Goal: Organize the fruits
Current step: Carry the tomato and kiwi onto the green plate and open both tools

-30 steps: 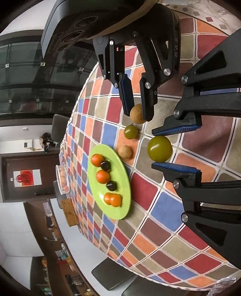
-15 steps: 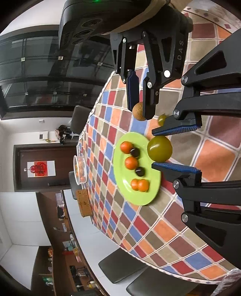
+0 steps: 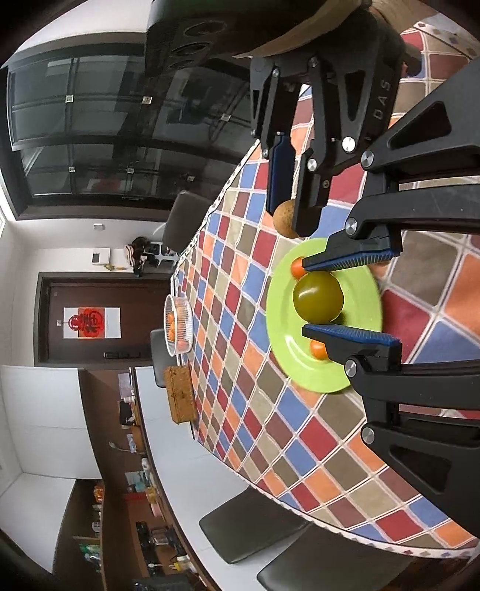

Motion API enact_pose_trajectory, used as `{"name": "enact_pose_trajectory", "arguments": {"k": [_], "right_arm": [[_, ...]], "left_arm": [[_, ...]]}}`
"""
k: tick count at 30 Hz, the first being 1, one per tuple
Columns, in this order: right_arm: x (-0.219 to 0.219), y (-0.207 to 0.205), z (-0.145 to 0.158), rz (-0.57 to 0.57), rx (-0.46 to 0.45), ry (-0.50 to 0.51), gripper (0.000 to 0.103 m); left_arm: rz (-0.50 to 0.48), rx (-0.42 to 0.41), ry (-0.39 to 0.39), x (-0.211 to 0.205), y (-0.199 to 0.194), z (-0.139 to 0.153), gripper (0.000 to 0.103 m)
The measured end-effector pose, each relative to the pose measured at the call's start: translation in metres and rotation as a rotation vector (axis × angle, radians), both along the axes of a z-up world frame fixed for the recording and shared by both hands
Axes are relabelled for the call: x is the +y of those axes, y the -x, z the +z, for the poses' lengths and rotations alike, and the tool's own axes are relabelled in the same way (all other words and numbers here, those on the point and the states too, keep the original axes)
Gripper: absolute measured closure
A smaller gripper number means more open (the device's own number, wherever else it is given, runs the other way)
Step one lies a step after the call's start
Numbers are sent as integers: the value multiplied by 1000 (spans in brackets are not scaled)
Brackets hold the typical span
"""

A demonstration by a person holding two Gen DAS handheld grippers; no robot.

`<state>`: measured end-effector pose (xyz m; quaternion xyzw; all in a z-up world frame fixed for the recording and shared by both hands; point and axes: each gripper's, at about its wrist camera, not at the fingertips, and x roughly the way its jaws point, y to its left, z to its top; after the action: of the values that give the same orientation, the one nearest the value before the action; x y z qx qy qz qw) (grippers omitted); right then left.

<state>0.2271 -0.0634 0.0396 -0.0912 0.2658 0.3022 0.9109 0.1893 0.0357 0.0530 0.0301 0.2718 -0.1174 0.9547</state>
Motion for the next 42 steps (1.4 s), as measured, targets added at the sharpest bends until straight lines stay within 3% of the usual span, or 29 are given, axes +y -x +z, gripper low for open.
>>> {"name": "enact_pose_trajectory", "arguments": {"k": [12,28,36,42], "right_arm": [[5,-65,-13,-83,82,-5,76],[4,-145,-60,-166,215,15,76],[4,-166,-84,-199,279,33,76],[5,-165,-87,-194,283,37,75]], "left_arm": [[18,80,-18,7,-69,-10,74],[45,245,-10,11,-157,-70,74],[58,341,45,17,-178,-95,74],[61,343,24,15,-177,-97,71]]}}
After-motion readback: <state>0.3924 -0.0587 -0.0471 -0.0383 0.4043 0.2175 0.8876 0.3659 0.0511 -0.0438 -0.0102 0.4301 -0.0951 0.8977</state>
